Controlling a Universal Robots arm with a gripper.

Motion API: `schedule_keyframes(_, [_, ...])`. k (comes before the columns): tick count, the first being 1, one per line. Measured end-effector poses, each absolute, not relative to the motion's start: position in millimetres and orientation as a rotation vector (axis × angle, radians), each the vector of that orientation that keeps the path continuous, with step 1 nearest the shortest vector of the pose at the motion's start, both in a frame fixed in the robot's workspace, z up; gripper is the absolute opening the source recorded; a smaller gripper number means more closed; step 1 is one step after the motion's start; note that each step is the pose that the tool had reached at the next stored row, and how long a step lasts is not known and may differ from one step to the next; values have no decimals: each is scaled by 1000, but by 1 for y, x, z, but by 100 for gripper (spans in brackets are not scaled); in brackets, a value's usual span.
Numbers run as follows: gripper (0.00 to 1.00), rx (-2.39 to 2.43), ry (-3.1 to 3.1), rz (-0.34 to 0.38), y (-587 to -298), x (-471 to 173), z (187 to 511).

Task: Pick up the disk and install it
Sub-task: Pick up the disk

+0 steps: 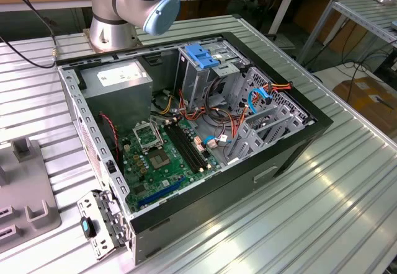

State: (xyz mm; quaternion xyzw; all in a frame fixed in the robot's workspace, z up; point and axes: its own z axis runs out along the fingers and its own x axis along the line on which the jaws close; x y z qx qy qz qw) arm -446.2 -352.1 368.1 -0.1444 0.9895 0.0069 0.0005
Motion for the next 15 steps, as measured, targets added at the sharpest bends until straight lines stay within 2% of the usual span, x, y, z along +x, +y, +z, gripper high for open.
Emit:
schedule_keyframes(8, [11,-823,3032,22,-352,-446,367])
schedule_keyframes(15, [11,-893,3013,21,-352,-446,367])
